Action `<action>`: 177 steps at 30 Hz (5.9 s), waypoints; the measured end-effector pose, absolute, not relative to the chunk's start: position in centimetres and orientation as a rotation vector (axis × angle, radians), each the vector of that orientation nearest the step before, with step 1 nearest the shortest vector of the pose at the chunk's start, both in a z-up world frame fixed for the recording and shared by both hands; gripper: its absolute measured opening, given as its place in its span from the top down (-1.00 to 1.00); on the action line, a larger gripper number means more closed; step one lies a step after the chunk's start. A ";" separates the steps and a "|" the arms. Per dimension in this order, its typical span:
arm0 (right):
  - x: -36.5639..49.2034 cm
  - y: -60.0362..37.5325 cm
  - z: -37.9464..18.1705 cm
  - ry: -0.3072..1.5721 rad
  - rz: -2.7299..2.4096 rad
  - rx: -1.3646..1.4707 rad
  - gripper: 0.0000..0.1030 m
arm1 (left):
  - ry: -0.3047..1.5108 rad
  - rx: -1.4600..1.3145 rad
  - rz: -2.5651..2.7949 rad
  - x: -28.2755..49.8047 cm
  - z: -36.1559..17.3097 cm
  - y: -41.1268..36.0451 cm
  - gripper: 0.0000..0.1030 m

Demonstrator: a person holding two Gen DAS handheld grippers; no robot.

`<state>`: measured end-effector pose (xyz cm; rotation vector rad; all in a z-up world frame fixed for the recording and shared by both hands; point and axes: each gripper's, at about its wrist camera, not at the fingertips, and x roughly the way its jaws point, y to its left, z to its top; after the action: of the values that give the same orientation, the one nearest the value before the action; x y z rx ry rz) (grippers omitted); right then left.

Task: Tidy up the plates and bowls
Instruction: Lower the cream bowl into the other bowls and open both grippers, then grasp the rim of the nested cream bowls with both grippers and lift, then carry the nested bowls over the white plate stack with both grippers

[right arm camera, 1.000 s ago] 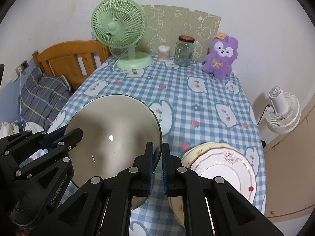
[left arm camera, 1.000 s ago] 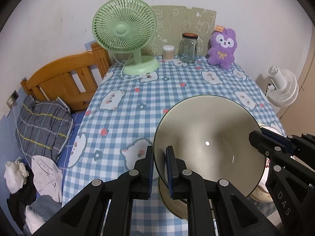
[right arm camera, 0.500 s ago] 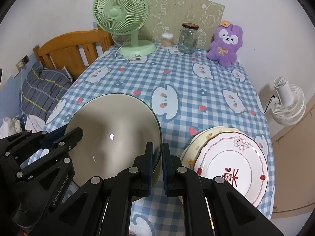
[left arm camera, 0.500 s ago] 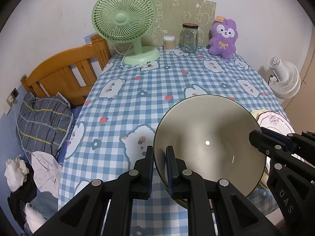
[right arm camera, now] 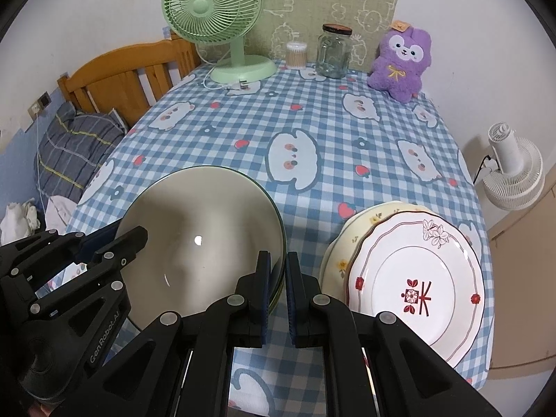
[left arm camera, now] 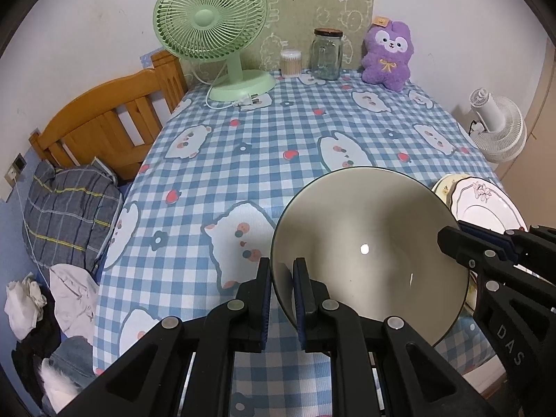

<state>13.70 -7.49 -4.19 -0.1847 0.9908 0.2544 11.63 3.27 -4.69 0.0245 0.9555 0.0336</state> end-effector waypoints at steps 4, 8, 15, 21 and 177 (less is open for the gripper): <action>13.7 -7.6 -4.2 0.985 0.261 -0.183 0.78 | 0.934 0.051 0.011 11.3 -4.8 3.0 0.68; 13.4 -7.8 -4.3 0.975 0.271 -0.170 0.77 | 0.921 0.060 -0.022 10.7 -5.3 2.5 0.28; 13.6 -8.1 -5.0 0.975 0.289 -0.141 0.25 | 0.879 0.057 -0.025 10.6 -5.3 2.5 0.04; 14.0 -8.7 -5.3 0.944 0.274 -0.104 -0.15 | 0.885 -0.004 -0.020 11.3 -5.6 3.6 -0.09; 16.0 -15.3 -3.2 0.942 0.155 0.170 -0.09 | 0.882 -0.032 -0.181 13.7 -2.8 -5.5 0.02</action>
<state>16.04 -15.29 -3.15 0.1699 0.9422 0.1552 13.70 -5.50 -2.76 -0.0323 0.8825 -0.1811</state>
